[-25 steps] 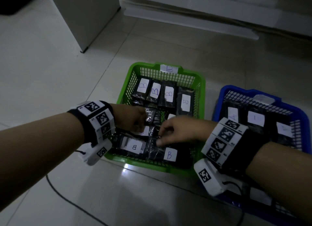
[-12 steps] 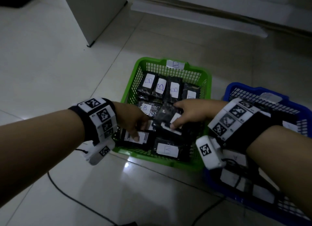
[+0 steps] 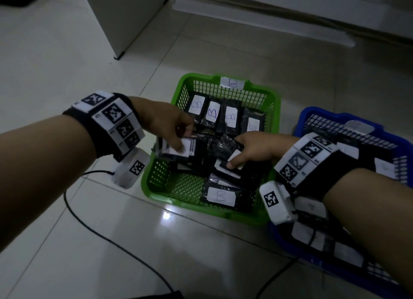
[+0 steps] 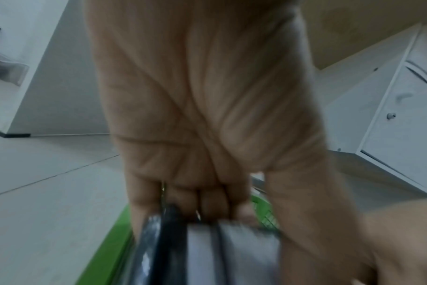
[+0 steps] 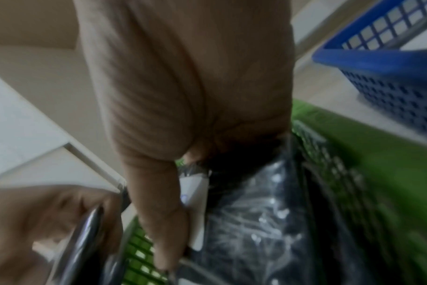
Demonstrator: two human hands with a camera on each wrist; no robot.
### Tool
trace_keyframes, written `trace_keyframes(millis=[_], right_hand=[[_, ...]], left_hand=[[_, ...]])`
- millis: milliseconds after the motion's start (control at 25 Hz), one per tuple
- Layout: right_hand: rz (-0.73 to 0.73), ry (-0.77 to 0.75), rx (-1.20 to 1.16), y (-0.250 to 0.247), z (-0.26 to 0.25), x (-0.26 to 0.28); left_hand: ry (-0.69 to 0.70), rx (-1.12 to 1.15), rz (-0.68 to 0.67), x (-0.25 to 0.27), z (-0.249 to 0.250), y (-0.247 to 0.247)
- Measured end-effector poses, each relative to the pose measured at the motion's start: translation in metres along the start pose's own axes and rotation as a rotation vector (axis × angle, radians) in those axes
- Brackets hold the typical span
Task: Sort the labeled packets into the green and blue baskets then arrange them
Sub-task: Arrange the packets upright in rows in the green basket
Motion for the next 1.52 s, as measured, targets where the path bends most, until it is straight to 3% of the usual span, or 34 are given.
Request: trace_keyframes(millis=[120,280,400,600,800,920,1040,1160,1360,1440,1520], right_hand=[[0.057,0.003,-0.056,-0.008,0.000,-0.001],[0.026,0.021,0.033,-0.011,0.004,0.000],[-0.019,0.030,0.065,-0.009,0.007,0.002],[-0.022,0.030,-0.093,-0.014,0.007,0.010],[-0.012,0.021,0.034,-0.011,0.005,0.006],[-0.094,0.021,0.063,-0.006,0.002,0.007],[-0.214,-0.016,0.059,0.016,-0.007,0.006],[-0.243,-0.037,0.115,0.043,-0.012,0.001],[-0.300,-0.009,0.114,0.045,-0.011,0.003],[-0.275,-0.012,0.064,0.037,-0.010,0.004],[-0.156,0.000,-0.132,0.024,-0.009,0.004]], left_hand=[[0.008,-0.072,-0.138,0.000,0.007,0.022],[-0.005,-0.407,-0.104,-0.008,0.022,0.053],[-0.022,-0.437,-0.117,-0.009,0.025,0.053],[0.009,-0.351,-0.185,-0.009,0.021,0.051],[-0.062,-0.652,-0.165,-0.016,0.025,0.069],[-0.050,-0.766,-0.154,-0.018,0.029,0.069],[-0.028,-0.715,-0.146,-0.016,0.029,0.063],[-0.060,-0.668,-0.142,-0.011,0.029,0.054],[-0.109,-0.669,-0.264,-0.003,0.025,0.063],[-0.127,-0.620,-0.207,-0.002,0.021,0.058],[-0.135,-0.527,-0.076,-0.002,0.017,0.042]])
Point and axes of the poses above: each hand's wrist, its own x-axis away from the middle knuckle, its own y-axis out of the palm, z = x × y, the point moved 6 cm from there along -x, towards the middle knuckle, and after that the axes turned 12 degrees about -y, right-handed, at the moved point
